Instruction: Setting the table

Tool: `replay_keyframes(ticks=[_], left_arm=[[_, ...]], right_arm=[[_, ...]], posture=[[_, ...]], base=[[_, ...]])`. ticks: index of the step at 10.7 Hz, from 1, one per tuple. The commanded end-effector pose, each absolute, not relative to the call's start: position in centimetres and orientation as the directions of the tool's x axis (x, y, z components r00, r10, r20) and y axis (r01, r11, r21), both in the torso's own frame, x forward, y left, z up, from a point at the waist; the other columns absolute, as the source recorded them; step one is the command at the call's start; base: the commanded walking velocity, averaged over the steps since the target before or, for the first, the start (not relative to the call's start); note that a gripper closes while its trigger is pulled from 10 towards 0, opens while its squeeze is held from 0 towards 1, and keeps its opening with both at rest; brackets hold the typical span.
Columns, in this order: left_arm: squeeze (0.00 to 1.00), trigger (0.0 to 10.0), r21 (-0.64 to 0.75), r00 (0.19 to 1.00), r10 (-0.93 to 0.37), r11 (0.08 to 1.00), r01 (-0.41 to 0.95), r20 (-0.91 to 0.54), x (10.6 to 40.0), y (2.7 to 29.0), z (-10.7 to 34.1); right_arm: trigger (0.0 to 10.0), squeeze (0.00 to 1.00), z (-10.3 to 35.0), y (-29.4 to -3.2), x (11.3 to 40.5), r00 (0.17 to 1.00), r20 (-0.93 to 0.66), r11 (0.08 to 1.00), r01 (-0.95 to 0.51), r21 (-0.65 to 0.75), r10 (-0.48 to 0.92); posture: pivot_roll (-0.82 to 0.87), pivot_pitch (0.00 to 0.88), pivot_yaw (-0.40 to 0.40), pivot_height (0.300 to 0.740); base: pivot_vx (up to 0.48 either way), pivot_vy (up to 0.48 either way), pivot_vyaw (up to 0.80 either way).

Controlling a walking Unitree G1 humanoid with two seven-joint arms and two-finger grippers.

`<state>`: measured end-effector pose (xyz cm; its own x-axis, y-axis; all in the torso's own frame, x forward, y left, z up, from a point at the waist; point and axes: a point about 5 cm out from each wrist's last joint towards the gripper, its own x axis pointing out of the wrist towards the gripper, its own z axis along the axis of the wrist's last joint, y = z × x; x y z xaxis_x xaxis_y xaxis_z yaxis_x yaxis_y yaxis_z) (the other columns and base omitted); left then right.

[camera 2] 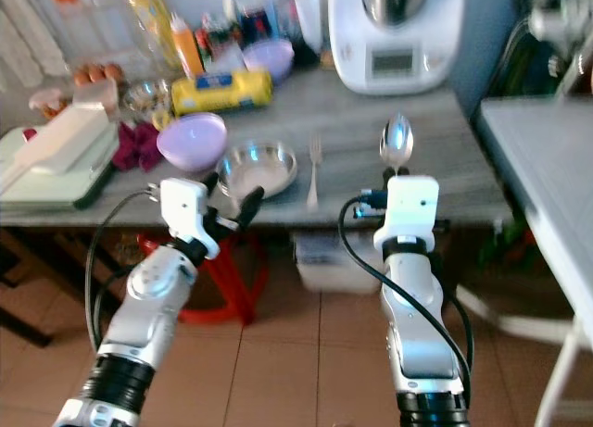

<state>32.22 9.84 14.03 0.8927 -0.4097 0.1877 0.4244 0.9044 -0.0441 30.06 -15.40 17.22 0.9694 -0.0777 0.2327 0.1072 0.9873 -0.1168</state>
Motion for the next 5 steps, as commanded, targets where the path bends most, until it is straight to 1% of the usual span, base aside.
replay_keyframes(ticks=[1, 5], left_arm=[[0.0, 10.0, -0.043, 0.906, -0.382, 0.918, 0.395, 0.183, 32.23, 10.92, 13.94], [0.0, 10.0, -0.039, 0.902, -0.398, 0.912, 0.409, 0.166, 32.05, 10.9, 13.6]], right_arm=[[10.0, 0.0, 17.68, -14.38, 29.98, 0.966, 0.254, 0.991, 0.073, -0.109, -0.043], [10.0, 0.0, 17.58, -14.22, 29.83, 0.965, 0.258, 0.99, 0.073, -0.12, -0.04]], posture=[[-0.2, 0.077, 0.111, 0.74], [-0.2, 0.08, 0.116, 0.74]], base=[[0.394, 0.0, -0.43], [0.388, 0.0, 0.0]])
